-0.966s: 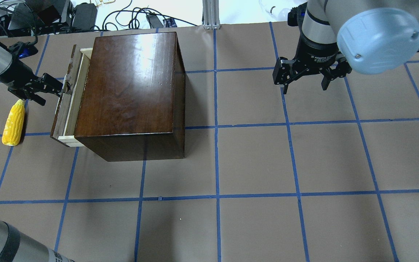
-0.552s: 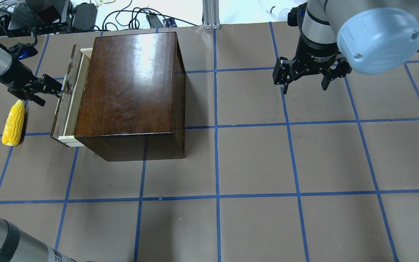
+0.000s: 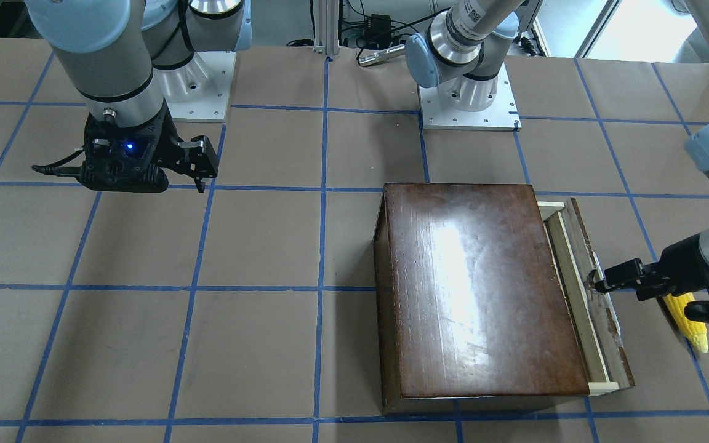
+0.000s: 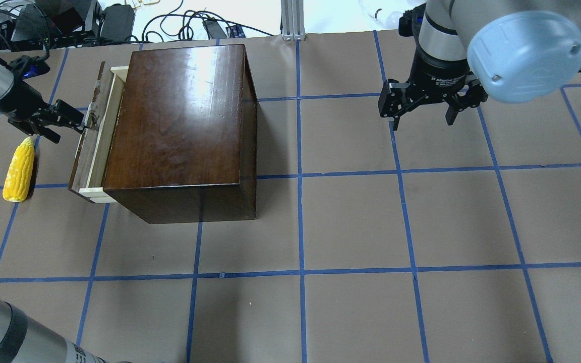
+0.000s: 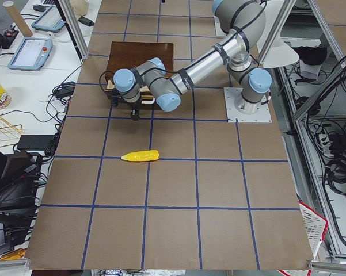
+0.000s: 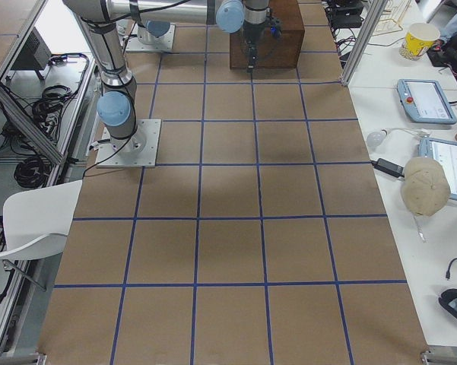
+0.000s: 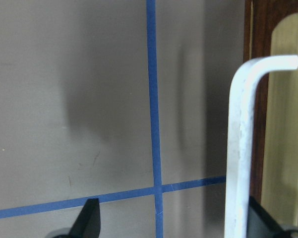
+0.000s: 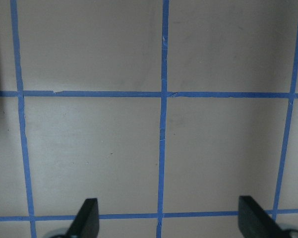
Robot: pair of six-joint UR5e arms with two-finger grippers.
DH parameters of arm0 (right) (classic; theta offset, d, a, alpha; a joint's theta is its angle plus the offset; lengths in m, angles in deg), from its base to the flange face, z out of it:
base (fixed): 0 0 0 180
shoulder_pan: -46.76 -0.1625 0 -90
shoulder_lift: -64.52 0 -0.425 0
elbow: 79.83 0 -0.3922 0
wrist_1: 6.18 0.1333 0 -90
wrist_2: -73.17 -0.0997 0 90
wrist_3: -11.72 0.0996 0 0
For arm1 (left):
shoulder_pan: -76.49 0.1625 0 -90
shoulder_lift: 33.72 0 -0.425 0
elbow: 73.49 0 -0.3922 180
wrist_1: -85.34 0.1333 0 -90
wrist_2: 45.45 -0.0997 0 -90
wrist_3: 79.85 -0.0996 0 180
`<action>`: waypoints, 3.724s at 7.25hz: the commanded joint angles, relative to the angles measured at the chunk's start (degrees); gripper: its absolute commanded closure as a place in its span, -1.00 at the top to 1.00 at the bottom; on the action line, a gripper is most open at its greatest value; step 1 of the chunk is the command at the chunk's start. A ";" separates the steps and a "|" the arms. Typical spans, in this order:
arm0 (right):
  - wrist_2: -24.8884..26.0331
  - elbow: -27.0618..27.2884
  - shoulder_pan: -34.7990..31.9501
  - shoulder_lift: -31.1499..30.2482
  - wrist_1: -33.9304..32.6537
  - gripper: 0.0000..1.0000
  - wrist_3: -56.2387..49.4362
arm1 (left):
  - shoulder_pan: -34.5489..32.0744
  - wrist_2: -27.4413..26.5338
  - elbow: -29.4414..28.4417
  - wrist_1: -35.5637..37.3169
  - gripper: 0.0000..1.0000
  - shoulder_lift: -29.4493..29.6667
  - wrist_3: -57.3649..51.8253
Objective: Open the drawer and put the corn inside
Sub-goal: 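Keep pulling the drawer farther open with the left gripper, then release the handle and move the left gripper over the yellow corn, then close the left gripper on the corn and lift it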
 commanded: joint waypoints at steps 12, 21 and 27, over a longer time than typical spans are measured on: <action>0.09 0.00 0.00 0.00 0.00 1.00 0.00 | 8.94 -7.79 -8.62 0.36 1.00 1.44 -2.57; 0.00 0.00 0.00 0.00 0.00 1.00 0.00 | 10.01 -13.87 -6.96 11.24 1.00 13.66 2.80; 0.00 0.00 0.00 0.00 0.00 1.00 0.00 | 9.57 -11.59 -7.83 10.91 -1.00 13.23 2.98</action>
